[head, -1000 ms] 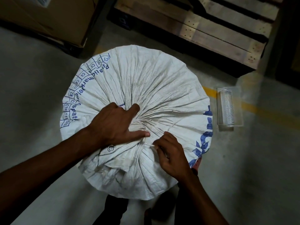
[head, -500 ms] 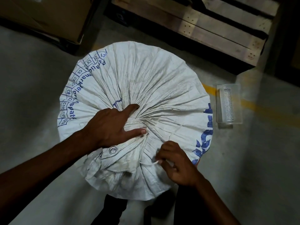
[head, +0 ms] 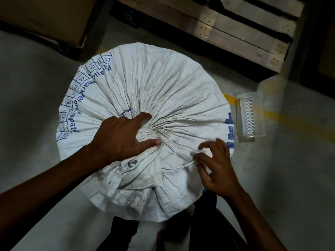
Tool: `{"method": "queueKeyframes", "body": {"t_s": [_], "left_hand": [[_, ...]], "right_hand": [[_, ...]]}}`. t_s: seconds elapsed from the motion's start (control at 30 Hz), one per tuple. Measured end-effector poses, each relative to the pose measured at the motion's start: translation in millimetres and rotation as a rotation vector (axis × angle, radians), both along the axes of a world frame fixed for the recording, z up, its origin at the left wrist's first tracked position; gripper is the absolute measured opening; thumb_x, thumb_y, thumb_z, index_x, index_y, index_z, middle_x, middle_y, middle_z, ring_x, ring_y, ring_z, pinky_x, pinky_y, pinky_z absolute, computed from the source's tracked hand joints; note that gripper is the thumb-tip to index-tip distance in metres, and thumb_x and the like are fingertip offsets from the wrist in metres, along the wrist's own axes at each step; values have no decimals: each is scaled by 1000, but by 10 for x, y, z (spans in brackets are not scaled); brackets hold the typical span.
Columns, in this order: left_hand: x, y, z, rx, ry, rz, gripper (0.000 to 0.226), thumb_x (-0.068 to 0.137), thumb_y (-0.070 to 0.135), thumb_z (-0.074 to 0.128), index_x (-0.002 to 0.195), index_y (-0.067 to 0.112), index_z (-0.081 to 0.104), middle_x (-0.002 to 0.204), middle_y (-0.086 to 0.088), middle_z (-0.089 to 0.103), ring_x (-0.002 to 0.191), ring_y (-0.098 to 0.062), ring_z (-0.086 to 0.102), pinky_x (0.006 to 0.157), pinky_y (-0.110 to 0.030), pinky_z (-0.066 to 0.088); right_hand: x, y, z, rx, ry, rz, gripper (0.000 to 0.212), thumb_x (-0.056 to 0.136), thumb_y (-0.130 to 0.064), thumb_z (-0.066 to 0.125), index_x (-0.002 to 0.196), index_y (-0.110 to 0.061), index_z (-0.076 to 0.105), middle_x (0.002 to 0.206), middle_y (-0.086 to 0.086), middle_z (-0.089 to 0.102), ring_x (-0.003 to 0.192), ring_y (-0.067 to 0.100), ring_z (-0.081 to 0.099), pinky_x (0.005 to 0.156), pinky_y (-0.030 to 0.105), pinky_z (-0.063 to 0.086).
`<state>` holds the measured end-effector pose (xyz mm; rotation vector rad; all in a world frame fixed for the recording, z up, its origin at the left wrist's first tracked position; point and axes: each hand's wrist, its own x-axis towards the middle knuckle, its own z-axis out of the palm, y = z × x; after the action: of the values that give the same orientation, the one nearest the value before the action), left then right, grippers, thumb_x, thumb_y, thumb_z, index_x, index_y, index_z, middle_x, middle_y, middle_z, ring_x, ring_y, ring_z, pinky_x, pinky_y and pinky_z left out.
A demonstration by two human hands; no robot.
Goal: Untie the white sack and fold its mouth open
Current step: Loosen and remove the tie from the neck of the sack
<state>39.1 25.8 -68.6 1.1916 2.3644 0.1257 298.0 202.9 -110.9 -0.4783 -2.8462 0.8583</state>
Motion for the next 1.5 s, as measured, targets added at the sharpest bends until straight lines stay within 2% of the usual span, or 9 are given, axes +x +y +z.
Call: {"method": "queueKeyframes", "body": {"t_s": [0.2,0.37,0.47,0.6,0.83,0.93,1.1,1.33,1.5], "left_hand": [[-59,42,68,73,-7,-72,79,70,93,56,133,44,55,113,8,59,108,-21,62,87,-40,50],[-134,202,81,139,-286,-291,36,82,62,74,114,47,70,107,14,64,96,-6,52,86,-37,44],[-153,255,93,120,-442,-276,20,86,44,79,104,49,72,86,10,58,87,1,53,83,-34,47],[-190,283,86,51,-454,-327,11,90,49,71,100,48,68,85,16,70,91,0,55,81,-31,48],[-147,270,100,-7,-354,-437,48,73,86,62,101,50,75,81,18,65,87,-1,51,77,-28,42],[-128,303,98,-68,-303,-551,56,72,92,51,92,46,76,79,20,61,89,0,46,79,-28,37],[-260,315,144,-84,-250,-549,62,75,93,47,80,38,72,70,21,52,84,2,42,75,-28,31],[-3,407,227,1,-308,-331,52,74,88,57,87,41,76,66,19,59,76,4,49,73,-29,48],[91,430,183,97,-330,-250,51,74,89,52,95,48,76,63,20,62,69,8,55,69,-30,52]], "right_hand": [[-193,-199,-191,34,14,-196,28,92,-5,67,116,-16,77,86,6,62,81,28,54,73,46,47],[-422,-598,-109,-548,130,-645,31,98,-12,61,124,-25,74,103,-6,80,87,14,76,76,38,62],[-563,-801,-31,-909,189,-918,34,97,-13,71,128,-28,73,102,-6,80,74,39,74,73,41,63],[-669,-946,-2,-1288,347,-1093,41,100,-1,63,132,-27,69,110,4,74,67,28,74,72,50,66],[-629,-901,-16,-1256,386,-1105,43,102,4,58,137,-21,64,113,11,76,49,23,63,52,42,59],[-628,-834,-15,-1214,317,-1117,29,102,3,57,120,-16,70,107,8,80,45,17,58,48,33,55],[-514,-588,-30,-962,221,-1224,18,97,5,65,102,-6,78,82,-4,80,76,-3,74,73,13,54],[-363,-385,-33,-881,191,-1224,21,96,-2,68,96,-20,79,85,-10,82,90,-3,74,77,13,53],[-447,-312,-67,-935,228,-1257,21,97,-4,67,96,-22,79,87,-7,82,83,7,71,77,34,50]]}}
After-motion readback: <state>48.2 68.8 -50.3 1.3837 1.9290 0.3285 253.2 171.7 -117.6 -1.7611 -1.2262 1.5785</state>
